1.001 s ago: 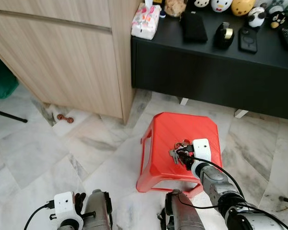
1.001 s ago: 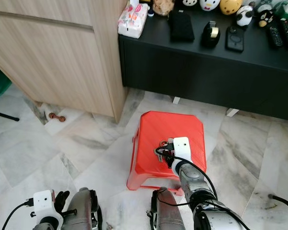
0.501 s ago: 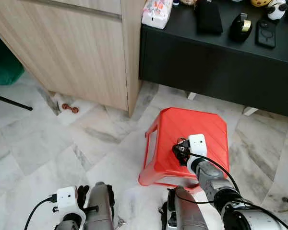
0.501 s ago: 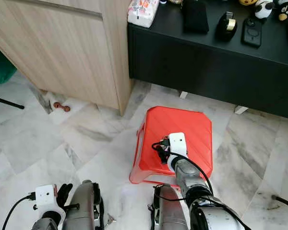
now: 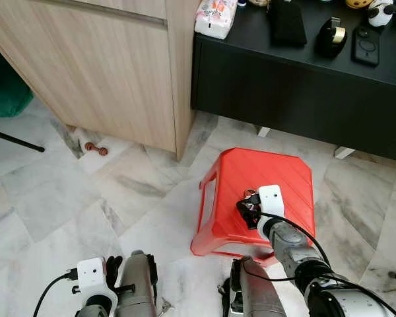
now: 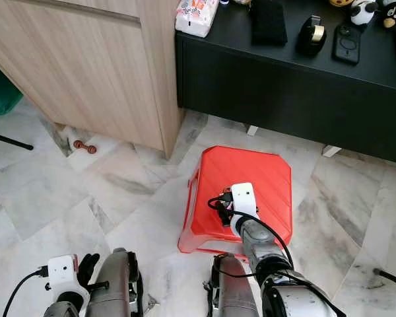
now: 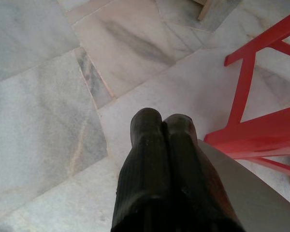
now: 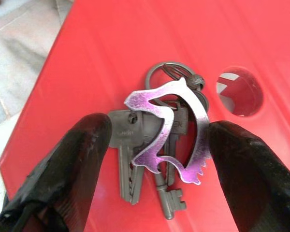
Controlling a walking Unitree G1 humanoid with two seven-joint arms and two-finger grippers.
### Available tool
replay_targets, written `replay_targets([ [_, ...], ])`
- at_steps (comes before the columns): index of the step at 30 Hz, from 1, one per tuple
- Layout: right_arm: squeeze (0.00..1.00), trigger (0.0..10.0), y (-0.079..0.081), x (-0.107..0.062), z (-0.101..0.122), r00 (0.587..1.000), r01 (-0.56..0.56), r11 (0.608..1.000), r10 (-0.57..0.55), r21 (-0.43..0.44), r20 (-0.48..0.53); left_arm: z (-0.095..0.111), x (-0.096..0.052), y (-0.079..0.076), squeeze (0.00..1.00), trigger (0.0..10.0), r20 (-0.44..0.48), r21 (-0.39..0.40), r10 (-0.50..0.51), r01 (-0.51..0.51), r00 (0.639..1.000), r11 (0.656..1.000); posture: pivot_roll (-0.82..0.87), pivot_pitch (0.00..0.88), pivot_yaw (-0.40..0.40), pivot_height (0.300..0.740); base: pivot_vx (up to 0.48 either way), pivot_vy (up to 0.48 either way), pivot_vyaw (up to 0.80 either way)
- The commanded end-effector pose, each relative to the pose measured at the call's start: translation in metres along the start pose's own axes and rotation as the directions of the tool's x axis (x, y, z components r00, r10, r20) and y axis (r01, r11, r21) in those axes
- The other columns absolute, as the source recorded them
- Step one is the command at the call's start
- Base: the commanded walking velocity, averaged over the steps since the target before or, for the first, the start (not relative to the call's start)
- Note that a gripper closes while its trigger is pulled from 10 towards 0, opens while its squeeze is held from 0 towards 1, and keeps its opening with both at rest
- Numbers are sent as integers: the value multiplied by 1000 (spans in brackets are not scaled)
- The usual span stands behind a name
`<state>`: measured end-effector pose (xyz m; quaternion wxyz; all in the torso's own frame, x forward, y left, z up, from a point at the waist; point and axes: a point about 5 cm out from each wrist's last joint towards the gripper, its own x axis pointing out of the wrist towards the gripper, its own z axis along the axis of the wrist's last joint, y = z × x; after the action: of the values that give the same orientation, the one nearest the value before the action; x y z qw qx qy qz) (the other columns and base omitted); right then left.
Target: Hang keys on a hook
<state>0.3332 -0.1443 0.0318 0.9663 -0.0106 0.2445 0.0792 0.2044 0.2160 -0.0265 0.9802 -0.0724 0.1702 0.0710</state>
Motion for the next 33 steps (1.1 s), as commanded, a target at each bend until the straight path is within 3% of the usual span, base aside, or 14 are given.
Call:
replay_targets([
  [1, 0, 10000, -7, -4, -17, 998, 33, 999, -32, 17, -53, -47, -30, 4, 0, 10000, -208, -22, 17, -22, 978, 1000, 226, 409, -94, 633, 0, 0, 0],
  [9, 0, 10000, -8, -4, -18, 997, 48, 999, -47, 13, -66, -48, -32, 5, 0, 10000, -216, -19, 20, -25, 976, 1000, 228, 410, -93, 633, 0, 0, 0],
  [10, 0, 7020, -8, -4, -19, 997, 49, 999, -48, 12, -68, -48, -32, 5, 0, 10000, -216, -19, 20, -25, 976, 1000, 227, 415, -93, 633, 0, 0, 0],
  [11, 0, 7020, -8, -4, -19, 997, 49, 999, -48, 12, -68, -48, -32, 5, 0, 10000, -216, -19, 20, -25, 976, 1000, 227, 415, -93, 633, 0, 0, 0],
  [12, 0, 1098, -8, -5, -20, 996, 47, 999, -47, 8, -75, -48, -32, 6, 0, 10000, -217, -18, 20, -24, 976, 1000, 227, 416, -93, 633, 0, 0, 0],
  [13, 0, 0, -7, -5, -23, 995, 44, 999, -43, -1, -90, -47, -32, 5, 0, 10000, -215, -19, 19, -24, 976, 1000, 227, 417, -93, 633, 0, 0, 0],
  [33, 0, 0, -3, -8, -37, 992, 17, 1000, -18, -6, -129, -49, -35, 5, 0, 10000, -228, -5, 11, -13, 974, 1000, 231, 404, -93, 633, 0, 0, 0],
])
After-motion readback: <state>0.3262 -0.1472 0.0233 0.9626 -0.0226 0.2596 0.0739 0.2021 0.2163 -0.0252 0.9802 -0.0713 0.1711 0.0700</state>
